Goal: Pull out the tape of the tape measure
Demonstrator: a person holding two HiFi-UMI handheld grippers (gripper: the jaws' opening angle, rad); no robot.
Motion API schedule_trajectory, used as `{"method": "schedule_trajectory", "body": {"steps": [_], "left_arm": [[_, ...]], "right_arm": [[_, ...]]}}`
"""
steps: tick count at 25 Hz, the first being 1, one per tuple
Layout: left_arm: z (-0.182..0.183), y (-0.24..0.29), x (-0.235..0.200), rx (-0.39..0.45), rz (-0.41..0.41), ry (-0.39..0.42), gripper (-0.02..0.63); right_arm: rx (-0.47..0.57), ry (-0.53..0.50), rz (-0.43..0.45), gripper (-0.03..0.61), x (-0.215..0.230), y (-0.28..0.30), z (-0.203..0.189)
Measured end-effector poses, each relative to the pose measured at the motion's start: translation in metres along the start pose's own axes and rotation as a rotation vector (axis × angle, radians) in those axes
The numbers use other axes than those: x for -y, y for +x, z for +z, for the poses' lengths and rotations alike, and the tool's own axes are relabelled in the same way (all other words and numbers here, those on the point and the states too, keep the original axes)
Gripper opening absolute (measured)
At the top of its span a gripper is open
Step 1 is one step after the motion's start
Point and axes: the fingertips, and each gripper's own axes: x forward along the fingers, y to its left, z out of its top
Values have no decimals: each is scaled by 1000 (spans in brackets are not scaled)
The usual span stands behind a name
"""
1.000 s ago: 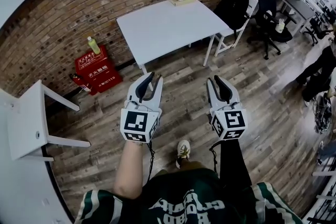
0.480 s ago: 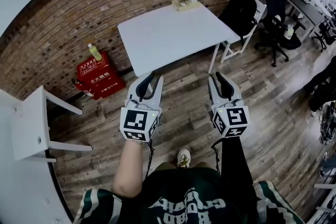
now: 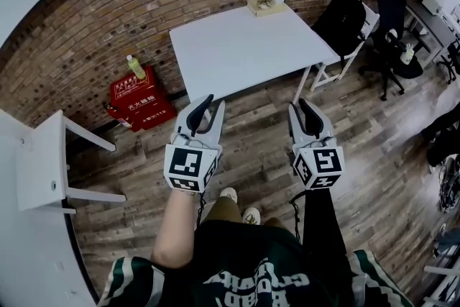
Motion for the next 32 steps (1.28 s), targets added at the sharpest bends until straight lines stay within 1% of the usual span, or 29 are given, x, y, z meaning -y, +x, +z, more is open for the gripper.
{"method": "schedule_trajectory", "body": {"steps": [7, 13, 20, 27, 32], "left_arm": [[-9, 35, -32, 0, 4, -5, 78], [-19, 91, -69, 0, -7, -9, 78], [-23, 170, -120, 2, -47, -2, 78], [-19, 249, -173, 8, -102, 8, 78], [-29, 292, -205, 2, -141, 10, 78]], "right_arm": [[-7, 0, -5, 117, 13, 44, -5], [-17, -10, -6, 121, 29, 105, -9], [-18, -4, -30, 123, 54, 189, -6], [-16, 3, -69, 127, 80, 272, 3], [-27, 13, -94, 130, 90, 321, -3]]}}
